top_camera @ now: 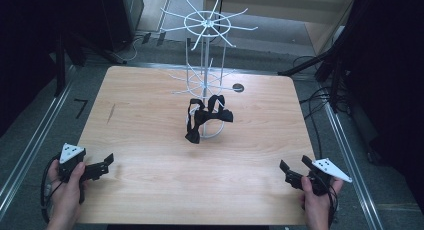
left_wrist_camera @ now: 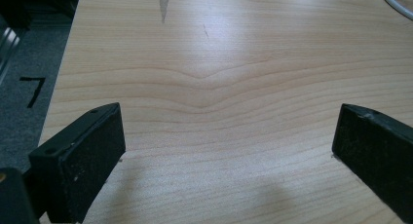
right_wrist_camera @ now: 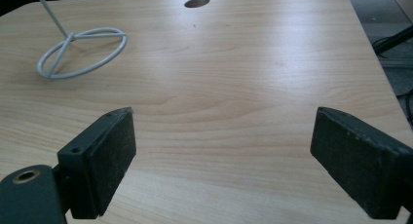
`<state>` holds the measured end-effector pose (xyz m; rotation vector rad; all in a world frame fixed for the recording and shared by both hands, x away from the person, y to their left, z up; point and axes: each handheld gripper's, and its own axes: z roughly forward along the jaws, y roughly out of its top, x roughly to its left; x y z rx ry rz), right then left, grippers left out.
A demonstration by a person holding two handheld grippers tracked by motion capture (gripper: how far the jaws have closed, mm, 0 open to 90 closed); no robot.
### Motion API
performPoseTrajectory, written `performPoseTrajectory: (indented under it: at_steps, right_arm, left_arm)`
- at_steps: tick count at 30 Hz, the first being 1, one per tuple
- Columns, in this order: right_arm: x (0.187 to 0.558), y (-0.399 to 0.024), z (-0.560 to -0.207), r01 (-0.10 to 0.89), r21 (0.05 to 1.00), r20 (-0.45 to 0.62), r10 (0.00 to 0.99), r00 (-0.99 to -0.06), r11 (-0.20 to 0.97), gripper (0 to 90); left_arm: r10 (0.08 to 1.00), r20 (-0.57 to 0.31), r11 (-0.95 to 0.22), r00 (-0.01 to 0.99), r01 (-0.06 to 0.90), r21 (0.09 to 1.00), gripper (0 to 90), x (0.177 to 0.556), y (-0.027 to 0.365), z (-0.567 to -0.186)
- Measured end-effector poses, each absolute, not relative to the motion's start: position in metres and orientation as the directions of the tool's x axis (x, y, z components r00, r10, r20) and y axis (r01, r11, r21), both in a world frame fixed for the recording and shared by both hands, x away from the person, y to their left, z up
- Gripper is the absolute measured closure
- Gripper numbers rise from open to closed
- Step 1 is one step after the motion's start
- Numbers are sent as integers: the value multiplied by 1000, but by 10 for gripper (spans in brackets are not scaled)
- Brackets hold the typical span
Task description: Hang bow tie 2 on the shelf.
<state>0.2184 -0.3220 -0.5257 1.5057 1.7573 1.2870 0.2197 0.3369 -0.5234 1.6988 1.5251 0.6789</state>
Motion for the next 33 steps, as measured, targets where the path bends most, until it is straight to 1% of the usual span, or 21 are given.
performPoseTrajectory:
  at_steps: [9,13,14,15,16,17,33]
  right_arm:
    - [210,-342,-532,487,869,223,947,-231,-86,99]
    - [208,-347,-534,487,869,221,948,-230,-85,92]
    - [206,-350,-536,491,866,224,949,-224,-89,70]
    - [206,-350,-536,491,866,224,949,-224,-89,70]
    - [205,-354,-537,494,865,224,950,-219,-90,26]
    - [204,-355,-538,497,863,226,951,-212,-94,1]
    - [190,-381,-549,513,849,236,960,-153,-127,0]
  left_arm:
    - [984,-89,-19,153,591,806,0,220,337,-523]
    - [984,-89,-19,154,591,806,0,220,337,-523]
    - [984,-89,-19,153,591,807,0,220,337,-523]
    - [984,-89,-19,153,592,806,0,220,337,-523]
    - [984,-90,-18,152,592,806,0,220,337,-523]
    - [984,-91,-17,153,591,806,0,220,337,-523]
    - [985,-91,-15,149,590,807,0,219,336,-524]
